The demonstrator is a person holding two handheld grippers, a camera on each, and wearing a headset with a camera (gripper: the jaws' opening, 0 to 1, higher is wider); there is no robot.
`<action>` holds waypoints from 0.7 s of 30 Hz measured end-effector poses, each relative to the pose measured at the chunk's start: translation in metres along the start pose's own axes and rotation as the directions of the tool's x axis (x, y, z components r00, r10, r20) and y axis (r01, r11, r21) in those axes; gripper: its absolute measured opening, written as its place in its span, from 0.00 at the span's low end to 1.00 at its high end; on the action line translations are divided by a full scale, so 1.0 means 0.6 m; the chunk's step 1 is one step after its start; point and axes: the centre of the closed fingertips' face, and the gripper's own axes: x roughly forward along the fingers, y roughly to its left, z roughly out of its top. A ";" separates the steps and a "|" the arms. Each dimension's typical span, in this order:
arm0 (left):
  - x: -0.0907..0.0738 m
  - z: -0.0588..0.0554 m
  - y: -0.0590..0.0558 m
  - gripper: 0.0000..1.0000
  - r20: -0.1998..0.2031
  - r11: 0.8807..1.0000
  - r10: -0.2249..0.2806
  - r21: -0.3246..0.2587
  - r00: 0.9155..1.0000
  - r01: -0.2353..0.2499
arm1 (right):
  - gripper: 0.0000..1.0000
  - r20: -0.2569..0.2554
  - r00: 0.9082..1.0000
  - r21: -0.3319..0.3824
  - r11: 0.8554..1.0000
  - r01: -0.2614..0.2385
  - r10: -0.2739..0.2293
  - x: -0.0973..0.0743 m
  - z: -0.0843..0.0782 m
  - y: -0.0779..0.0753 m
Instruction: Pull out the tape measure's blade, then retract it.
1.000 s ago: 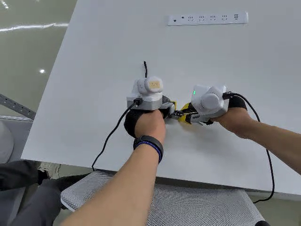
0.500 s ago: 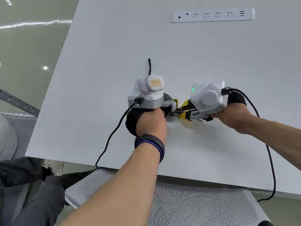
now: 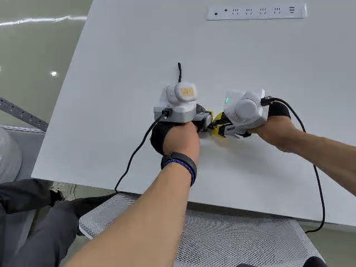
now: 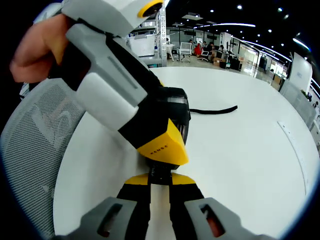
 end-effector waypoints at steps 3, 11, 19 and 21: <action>-0.001 0.000 0.001 0.60 0.000 1.000 0.002 -0.005 1.000 -0.002 | 0.12 -0.003 1.000 -0.001 1.000 -0.001 0.001 0.002 0.001 0.000; -0.001 0.000 0.003 0.60 0.007 1.000 0.005 -0.009 1.000 -0.004 | 0.12 -0.009 1.000 0.003 1.000 -0.001 0.001 0.007 0.003 -0.002; -0.002 -0.001 0.007 0.62 0.008 1.000 0.003 -0.017 1.000 -0.003 | 0.13 -0.011 1.000 0.030 1.000 0.010 -0.010 0.009 -0.002 -0.005; -0.001 -0.002 0.007 0.62 0.006 1.000 0.002 -0.018 1.000 -0.002 | 0.14 -0.008 1.000 0.034 0.999 0.009 -0.009 0.008 -0.003 -0.006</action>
